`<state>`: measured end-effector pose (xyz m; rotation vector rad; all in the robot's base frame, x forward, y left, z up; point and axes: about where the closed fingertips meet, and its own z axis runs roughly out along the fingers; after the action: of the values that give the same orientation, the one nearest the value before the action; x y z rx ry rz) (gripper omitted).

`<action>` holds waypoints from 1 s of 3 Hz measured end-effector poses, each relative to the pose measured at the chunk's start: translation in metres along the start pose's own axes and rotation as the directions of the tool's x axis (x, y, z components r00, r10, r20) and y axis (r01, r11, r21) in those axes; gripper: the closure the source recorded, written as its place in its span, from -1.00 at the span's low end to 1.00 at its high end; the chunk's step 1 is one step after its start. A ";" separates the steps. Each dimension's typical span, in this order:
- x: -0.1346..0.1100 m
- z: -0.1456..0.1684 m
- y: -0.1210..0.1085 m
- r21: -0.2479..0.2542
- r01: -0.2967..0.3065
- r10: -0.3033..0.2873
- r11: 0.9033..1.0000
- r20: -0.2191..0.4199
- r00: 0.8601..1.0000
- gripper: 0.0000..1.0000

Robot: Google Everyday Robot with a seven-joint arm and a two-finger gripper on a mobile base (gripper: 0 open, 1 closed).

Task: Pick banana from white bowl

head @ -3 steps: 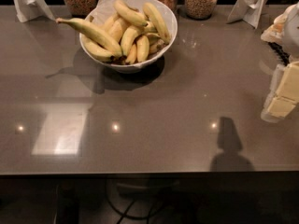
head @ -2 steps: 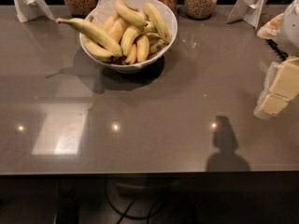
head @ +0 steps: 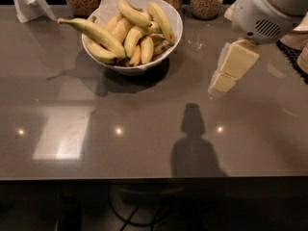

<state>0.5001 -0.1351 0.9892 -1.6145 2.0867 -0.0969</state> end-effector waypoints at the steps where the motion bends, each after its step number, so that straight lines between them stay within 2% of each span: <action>1: -0.040 0.021 -0.024 0.031 -0.006 0.004 1.000 0.059 0.998 -1.00; 2: -0.079 0.033 -0.050 0.050 -0.032 0.023 0.998 0.160 0.987 -1.00; 3: -0.079 0.033 -0.050 0.050 -0.032 0.023 0.998 0.161 0.987 -1.00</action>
Offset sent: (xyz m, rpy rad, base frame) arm 0.1134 0.1037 0.0244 0.2670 -0.1253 0.0255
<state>0.5720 -0.0689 1.0043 -1.5103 1.9670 -0.0120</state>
